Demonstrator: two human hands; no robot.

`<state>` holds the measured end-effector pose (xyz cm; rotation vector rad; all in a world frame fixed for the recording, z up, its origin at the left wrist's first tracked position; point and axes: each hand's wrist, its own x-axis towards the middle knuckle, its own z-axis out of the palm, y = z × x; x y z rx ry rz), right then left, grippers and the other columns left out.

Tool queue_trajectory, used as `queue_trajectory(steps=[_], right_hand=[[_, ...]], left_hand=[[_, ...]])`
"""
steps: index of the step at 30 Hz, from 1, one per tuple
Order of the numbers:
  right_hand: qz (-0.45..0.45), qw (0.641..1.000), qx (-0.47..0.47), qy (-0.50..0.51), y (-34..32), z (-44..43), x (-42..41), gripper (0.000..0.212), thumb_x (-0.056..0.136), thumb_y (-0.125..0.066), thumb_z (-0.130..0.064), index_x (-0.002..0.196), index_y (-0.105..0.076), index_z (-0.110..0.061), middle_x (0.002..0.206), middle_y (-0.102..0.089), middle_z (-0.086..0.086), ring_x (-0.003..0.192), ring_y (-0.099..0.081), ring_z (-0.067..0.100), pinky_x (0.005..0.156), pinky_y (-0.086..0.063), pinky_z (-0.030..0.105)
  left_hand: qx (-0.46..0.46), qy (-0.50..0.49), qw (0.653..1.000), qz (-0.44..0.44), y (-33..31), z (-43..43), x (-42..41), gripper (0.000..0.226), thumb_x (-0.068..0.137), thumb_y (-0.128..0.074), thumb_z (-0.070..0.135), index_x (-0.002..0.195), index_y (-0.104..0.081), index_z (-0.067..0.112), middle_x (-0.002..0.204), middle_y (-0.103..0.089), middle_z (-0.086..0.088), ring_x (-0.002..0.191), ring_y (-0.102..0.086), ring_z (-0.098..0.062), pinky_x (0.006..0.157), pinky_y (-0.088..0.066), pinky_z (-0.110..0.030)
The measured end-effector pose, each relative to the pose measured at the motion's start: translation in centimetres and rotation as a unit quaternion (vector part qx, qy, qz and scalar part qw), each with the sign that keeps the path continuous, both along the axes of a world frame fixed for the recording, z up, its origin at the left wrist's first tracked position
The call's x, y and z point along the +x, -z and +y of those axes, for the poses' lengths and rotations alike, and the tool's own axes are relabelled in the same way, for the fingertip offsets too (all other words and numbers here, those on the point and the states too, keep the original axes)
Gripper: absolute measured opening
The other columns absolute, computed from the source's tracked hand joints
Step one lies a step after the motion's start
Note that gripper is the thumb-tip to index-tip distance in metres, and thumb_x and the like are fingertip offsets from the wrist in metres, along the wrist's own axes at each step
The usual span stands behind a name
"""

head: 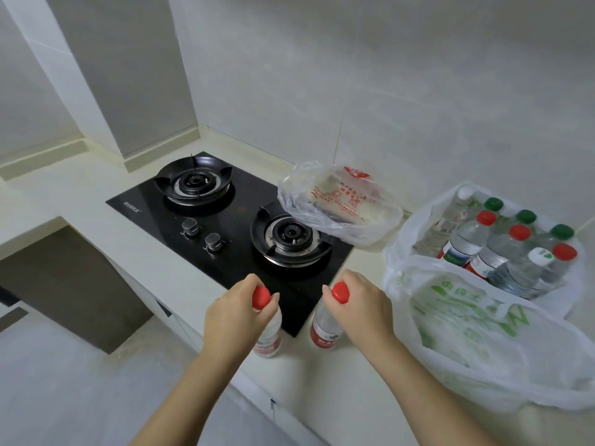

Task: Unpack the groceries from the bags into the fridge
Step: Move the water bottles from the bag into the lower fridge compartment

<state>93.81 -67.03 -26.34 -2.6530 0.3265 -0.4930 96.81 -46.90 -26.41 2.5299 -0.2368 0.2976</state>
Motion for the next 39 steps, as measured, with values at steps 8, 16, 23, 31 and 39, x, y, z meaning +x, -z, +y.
queue_trajectory(steps=[8, 16, 23, 31, 39], right_hand=[[-0.039, 0.994, 0.102, 0.019, 1.6, 0.5, 0.1, 0.041, 0.074, -0.076, -0.04, 0.071, -0.039, -0.022, 0.065, -0.042, -0.01, 0.059, -0.045, 0.015, 0.052, -0.032, 0.025], [0.054, 0.937, 0.344, 0.006, 6.1, -1.2, -2.9, 0.077, 0.061, -0.088, -0.035, 0.127, -0.046, -0.038, 0.106, -0.045, -0.012, 0.094, -0.05, -0.004, 0.08, -0.043, 0.019], [0.094, 0.898, 0.429, -0.008, 12.7, 0.1, -4.5, 0.094, 0.058, -0.082, -0.036, 0.137, -0.032, -0.044, 0.137, -0.047, -0.019, 0.127, -0.046, 0.003, 0.1, -0.041, 0.026], [0.024, 0.89, 0.451, 0.071, 15.1, 1.8, -2.5, 0.059, 0.069, -0.082, -0.007, 0.114, -0.052, -0.03, 0.111, -0.067, -0.004, 0.104, -0.065, 0.014, 0.091, -0.051, 0.036], [0.031, 0.889, 0.443, 0.112, 16.2, 2.0, -2.2, 0.052, 0.063, -0.082, -0.021, 0.109, -0.058, -0.023, 0.103, -0.07, -0.006, 0.097, -0.068, 0.011, 0.087, -0.054, 0.036]], left_hand=[[-0.151, 0.003, 0.989, -0.002, 2.4, -0.8, 0.3, 0.029, 0.072, -0.077, 0.043, 0.081, -0.059, 0.022, 0.088, -0.045, 0.011, 0.08, -0.051, -0.007, 0.065, -0.049, -0.027], [-0.263, 0.033, 0.959, 0.096, 8.5, 0.9, -1.3, 0.098, 0.059, -0.089, 0.041, 0.14, -0.038, 0.021, 0.14, -0.038, 0.005, 0.13, -0.036, -0.009, 0.106, -0.036, -0.034], [-0.279, 0.05, 0.948, 0.144, 12.7, 1.7, -2.1, 0.102, 0.06, -0.088, 0.033, 0.144, -0.03, 0.025, 0.144, -0.035, 0.006, 0.134, -0.036, -0.01, 0.108, -0.036, -0.028], [-0.314, 0.002, 0.928, 0.202, 13.8, 0.0, -1.7, 0.072, 0.066, -0.087, 0.017, 0.126, -0.048, 0.028, 0.115, -0.061, 0.014, 0.103, -0.058, 0.005, 0.081, -0.049, -0.011], [-0.281, -0.024, 0.93, 0.235, 15.5, 0.2, -0.9, 0.059, 0.062, -0.087, 0.023, 0.115, -0.06, 0.016, 0.102, -0.069, 0.005, 0.092, -0.065, -0.008, 0.073, -0.048, -0.011]])
